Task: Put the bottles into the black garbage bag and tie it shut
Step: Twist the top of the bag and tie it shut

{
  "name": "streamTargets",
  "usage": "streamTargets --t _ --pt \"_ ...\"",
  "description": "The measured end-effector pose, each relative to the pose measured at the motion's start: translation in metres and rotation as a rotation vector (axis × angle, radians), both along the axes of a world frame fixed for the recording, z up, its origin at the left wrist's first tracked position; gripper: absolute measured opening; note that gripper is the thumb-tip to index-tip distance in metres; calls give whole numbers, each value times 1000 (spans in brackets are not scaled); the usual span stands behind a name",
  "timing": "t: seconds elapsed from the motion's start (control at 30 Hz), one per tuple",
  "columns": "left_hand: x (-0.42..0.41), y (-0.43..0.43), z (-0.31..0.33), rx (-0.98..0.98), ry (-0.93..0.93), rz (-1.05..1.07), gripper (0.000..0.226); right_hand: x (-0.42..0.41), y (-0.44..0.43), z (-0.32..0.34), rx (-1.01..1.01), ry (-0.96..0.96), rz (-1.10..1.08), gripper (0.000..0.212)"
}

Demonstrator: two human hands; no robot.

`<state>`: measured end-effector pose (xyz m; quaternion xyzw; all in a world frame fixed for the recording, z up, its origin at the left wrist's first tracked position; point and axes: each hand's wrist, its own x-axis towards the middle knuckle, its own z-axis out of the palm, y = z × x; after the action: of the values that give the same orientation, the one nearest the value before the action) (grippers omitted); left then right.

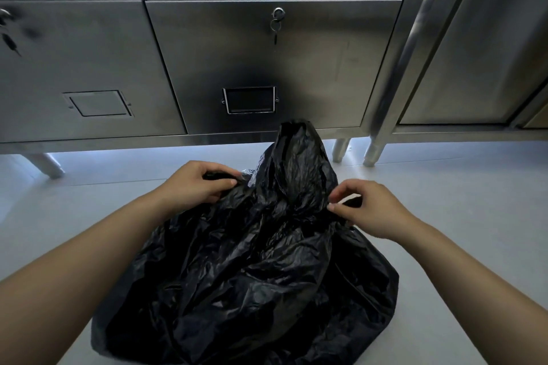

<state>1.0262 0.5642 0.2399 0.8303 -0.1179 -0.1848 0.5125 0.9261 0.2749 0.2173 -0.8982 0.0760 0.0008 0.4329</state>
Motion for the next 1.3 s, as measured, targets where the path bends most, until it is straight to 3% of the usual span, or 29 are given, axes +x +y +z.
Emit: streamTargets --t 0.1,0.23,0.4,0.5,0.6,0.7,0.8,0.97,1.13,1.3 --pt "-3 0 -5 44 18 -48 16 0 0 -12 -325 100 150 15" --pt "-5 -3 -11 34 -10 -13 12 0 0 -19 -399 207 199 23" --pt "-3 -2 -13 112 -172 3 2 0 1 -16 -190 19 108 23" --pt "1 -2 -14 104 -124 0 9 2 6 -11 -35 -68 67 17" --pt "2 -4 -14 34 -12 13 15 3 6 -9 3 -69 26 20" --pt "1 -6 -14 4 14 39 5 4 2 -7 -72 -64 -15 27" --pt "2 -8 -17 11 -38 84 18 5 0 -4 -103 -91 -40 21" --pt "1 -10 -14 30 -166 26 8 6 0 0 -94 -156 -81 16" --pt "-2 -12 -12 16 -227 75 9 4 -1 4 28 -152 -112 11" --pt "-6 -6 -16 -45 -138 184 9 0 -4 1 270 -92 -134 11"
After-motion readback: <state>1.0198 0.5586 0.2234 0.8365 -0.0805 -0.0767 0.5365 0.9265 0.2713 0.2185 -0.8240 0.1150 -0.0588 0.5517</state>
